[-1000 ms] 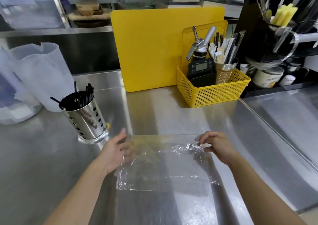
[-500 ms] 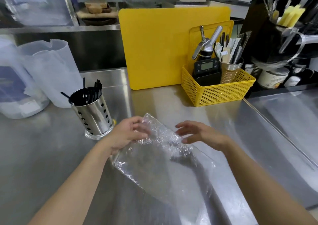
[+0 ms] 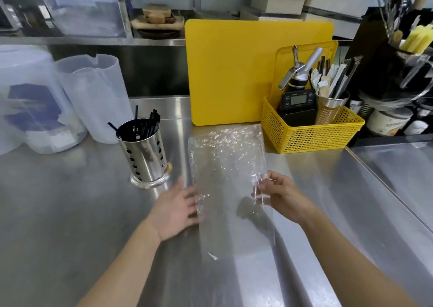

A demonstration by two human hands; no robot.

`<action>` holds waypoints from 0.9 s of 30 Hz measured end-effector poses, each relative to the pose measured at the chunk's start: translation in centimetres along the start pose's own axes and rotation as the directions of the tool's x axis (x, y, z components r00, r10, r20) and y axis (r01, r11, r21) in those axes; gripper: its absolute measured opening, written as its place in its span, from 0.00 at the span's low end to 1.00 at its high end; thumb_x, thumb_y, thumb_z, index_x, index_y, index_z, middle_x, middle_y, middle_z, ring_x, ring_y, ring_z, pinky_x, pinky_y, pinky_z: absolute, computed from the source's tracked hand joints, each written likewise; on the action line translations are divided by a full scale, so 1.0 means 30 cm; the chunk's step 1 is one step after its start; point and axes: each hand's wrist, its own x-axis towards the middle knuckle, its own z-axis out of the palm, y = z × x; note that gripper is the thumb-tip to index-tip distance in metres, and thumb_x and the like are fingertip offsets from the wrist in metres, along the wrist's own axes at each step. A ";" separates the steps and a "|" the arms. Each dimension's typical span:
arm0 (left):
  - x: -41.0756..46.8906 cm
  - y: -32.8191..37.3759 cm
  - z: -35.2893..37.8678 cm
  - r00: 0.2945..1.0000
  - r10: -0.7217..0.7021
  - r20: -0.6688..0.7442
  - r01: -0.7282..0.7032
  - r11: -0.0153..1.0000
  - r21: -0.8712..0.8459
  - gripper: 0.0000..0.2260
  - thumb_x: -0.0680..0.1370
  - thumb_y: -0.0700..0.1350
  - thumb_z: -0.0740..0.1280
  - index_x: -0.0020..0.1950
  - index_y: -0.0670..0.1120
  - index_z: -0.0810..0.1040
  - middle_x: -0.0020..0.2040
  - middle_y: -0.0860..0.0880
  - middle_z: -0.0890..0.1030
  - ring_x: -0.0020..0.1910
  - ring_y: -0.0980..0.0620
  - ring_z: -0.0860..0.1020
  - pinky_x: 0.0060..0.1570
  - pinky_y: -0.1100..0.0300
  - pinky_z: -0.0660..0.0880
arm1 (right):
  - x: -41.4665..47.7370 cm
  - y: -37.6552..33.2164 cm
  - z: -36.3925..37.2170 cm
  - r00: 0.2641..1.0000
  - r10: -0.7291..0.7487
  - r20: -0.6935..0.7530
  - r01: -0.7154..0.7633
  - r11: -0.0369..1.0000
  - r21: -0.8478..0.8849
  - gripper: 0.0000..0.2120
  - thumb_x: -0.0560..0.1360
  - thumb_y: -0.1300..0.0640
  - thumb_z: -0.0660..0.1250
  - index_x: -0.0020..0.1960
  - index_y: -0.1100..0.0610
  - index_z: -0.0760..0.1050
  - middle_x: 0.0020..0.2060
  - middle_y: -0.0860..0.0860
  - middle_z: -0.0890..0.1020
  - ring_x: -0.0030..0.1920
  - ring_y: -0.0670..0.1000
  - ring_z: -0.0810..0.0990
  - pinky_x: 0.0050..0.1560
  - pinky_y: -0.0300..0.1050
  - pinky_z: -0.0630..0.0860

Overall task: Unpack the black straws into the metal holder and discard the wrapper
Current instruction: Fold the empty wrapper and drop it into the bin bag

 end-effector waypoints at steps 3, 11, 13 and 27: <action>-0.022 -0.008 0.059 1.000 0.024 0.017 -0.027 0.976 0.218 0.19 0.65 0.45 0.74 0.53 0.40 0.79 0.51 0.41 0.81 0.53 0.43 0.77 0.61 0.43 0.70 | 0.005 0.016 0.011 0.999 0.024 -0.038 -0.025 0.999 -0.027 0.09 0.67 0.72 0.67 0.37 0.60 0.72 0.32 0.56 0.79 0.34 0.55 0.79 0.36 0.45 0.77; -0.020 0.013 0.074 0.921 0.351 -0.170 -0.153 0.726 0.670 0.05 0.73 0.42 0.69 0.38 0.47 0.79 0.34 0.52 0.79 0.37 0.56 0.75 0.35 0.77 0.69 | -0.013 0.024 0.011 0.993 0.042 -0.113 -0.070 0.964 -0.257 0.06 0.71 0.68 0.67 0.39 0.58 0.75 0.31 0.54 0.82 0.30 0.49 0.78 0.30 0.40 0.74; -0.030 0.005 0.072 0.915 0.375 -0.147 -0.164 0.680 0.714 0.04 0.74 0.42 0.68 0.40 0.46 0.80 0.34 0.50 0.78 0.33 0.55 0.73 0.34 0.70 0.70 | -0.018 0.023 -0.001 0.992 0.060 -0.112 -0.093 0.943 -0.319 0.05 0.70 0.65 0.68 0.40 0.57 0.77 0.30 0.54 0.80 0.28 0.49 0.76 0.29 0.40 0.72; -0.026 -0.042 0.031 0.946 0.301 -0.119 -0.210 0.851 0.482 0.16 0.75 0.34 0.57 0.36 0.46 0.82 0.38 0.51 0.84 0.43 0.52 0.78 0.41 0.61 0.70 | -0.053 0.058 -0.028 0.994 0.096 -0.054 -0.102 0.989 -0.110 0.10 0.65 0.64 0.60 0.36 0.62 0.80 0.36 0.55 0.81 0.35 0.50 0.76 0.29 0.39 0.72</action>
